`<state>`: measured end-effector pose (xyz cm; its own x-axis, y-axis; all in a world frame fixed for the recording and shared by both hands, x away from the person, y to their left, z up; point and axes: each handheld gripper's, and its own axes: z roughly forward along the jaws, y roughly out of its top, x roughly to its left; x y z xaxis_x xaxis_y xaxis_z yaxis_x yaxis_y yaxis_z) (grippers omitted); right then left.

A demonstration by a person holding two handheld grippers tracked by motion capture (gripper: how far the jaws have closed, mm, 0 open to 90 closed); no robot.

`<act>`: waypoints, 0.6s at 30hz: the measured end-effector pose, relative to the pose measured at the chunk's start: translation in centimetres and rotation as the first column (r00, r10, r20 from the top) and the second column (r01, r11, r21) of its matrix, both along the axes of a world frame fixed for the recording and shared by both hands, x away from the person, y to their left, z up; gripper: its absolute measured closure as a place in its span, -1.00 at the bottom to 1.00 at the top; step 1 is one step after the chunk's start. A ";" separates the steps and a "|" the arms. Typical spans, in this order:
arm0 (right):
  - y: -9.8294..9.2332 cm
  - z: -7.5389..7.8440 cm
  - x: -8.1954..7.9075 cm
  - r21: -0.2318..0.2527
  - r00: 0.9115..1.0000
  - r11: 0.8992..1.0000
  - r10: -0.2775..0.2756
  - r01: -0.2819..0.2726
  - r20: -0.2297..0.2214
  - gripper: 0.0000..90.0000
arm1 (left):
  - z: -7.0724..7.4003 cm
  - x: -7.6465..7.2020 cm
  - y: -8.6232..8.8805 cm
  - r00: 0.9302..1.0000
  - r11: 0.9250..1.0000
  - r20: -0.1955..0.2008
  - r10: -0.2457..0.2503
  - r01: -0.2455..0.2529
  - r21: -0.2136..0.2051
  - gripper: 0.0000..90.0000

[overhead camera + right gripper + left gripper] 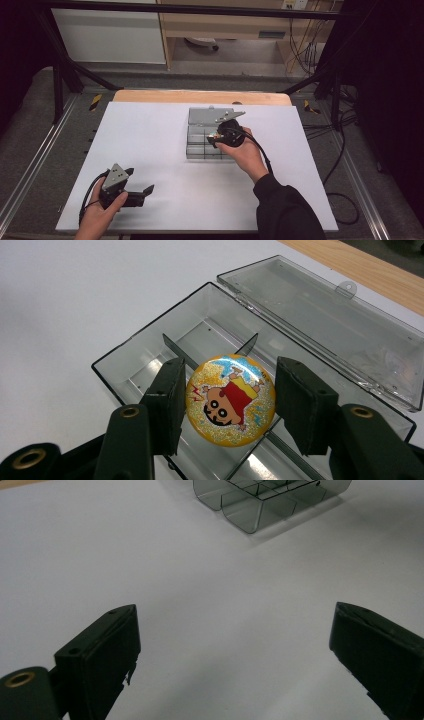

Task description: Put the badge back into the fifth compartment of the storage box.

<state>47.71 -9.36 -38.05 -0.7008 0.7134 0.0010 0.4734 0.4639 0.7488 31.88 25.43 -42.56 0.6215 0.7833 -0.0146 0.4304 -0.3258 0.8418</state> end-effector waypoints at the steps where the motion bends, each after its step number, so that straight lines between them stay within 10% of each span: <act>1: 0.0 0.0 0.0 -0.001 1.000 1.000 0.002 -0.002 -0.001 0.06 | 0.0 0.0 0.0 1.000 1.000 0.000 0.000 0.000 0.000 -0.86; 18: 0.2 -0.5 0.1 -0.001 1.000 1.000 0.006 -0.006 -0.023 0.06 | 0.0 0.0 0.0 1.000 1.000 -0.001 -0.001 0.001 0.002 -0.86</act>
<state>47.83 -9.13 -38.51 -0.7049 0.7092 0.0162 0.4875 0.4677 0.7373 31.88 25.40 -42.60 0.6221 0.7828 -0.0140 0.4310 -0.3276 0.8408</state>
